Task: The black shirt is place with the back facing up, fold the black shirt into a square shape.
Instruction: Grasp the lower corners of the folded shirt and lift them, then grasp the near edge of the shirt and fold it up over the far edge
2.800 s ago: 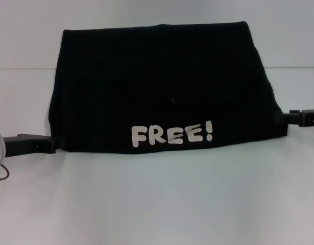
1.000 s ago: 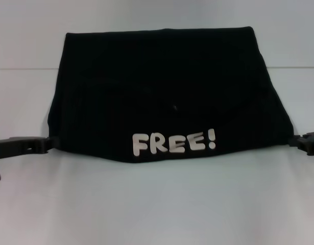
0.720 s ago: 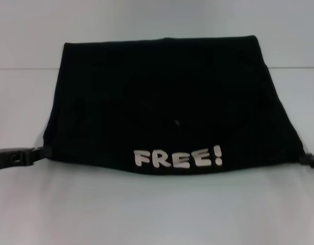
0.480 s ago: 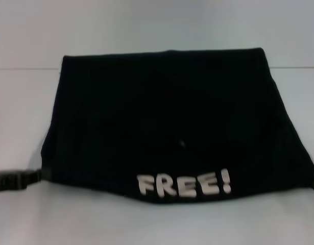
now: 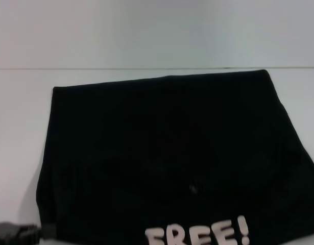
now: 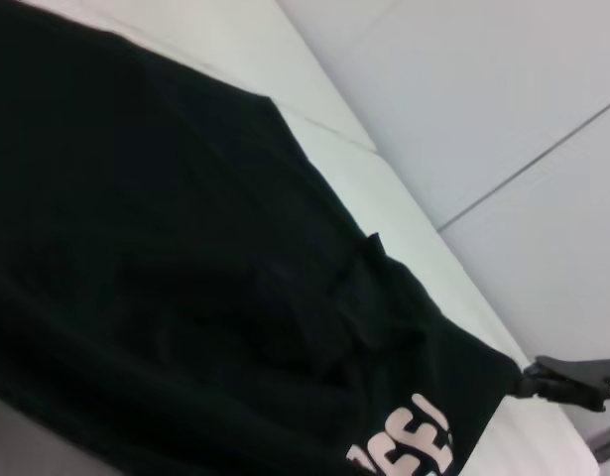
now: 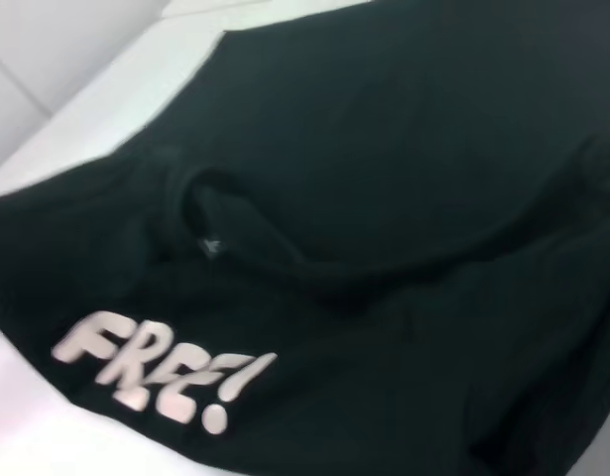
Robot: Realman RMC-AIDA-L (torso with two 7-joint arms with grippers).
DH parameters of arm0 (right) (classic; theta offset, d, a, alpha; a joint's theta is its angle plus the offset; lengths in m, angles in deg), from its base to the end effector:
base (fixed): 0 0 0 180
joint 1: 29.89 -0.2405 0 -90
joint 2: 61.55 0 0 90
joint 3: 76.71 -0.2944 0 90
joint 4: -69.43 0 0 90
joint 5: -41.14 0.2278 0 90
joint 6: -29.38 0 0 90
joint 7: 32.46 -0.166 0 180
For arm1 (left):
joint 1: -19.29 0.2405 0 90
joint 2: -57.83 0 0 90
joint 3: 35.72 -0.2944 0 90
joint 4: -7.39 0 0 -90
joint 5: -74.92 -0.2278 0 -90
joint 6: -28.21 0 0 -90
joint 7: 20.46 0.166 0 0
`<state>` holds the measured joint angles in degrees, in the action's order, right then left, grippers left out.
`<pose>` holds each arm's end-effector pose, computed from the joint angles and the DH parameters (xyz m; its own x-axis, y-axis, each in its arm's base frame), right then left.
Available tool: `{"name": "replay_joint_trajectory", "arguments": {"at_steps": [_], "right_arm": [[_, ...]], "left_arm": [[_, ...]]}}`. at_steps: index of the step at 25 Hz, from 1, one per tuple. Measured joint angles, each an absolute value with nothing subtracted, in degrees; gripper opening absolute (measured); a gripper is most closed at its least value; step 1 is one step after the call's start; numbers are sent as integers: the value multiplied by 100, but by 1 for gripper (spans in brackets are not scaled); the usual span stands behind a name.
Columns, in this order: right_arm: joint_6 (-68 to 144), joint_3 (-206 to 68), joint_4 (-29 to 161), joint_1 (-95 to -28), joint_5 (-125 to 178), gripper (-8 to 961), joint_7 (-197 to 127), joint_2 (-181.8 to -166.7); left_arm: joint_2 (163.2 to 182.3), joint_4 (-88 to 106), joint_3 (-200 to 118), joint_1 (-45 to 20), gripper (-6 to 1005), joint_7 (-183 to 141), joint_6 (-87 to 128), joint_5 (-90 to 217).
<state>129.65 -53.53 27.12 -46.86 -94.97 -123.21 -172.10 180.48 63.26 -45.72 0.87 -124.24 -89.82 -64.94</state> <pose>0.4295 0.2590 0.0561 0.5968 -0.7261 -0.3415 -0.7975 -0.5838 -0.1525 -0.3661 0.2312 0.0232 0.3747 0.8082 0.4544 0.8638 -0.4824 0.1456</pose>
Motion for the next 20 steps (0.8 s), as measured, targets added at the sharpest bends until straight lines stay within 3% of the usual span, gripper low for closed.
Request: {"name": "replay_joint_trajectory", "arguments": {"at_steps": [13,20], "right_arm": [[13749,-6087,2696,-4415,-9907,2,-12068,-17117],[13750,-6560,2713,-5046,-9842,2,-12135,-17061]], "left_arm": [[18138,6285,-4650,256,-1,-12180,-9038,-6992],[17868,6207,-4390,-364,-1,-12405,-8996,-6685]]}}
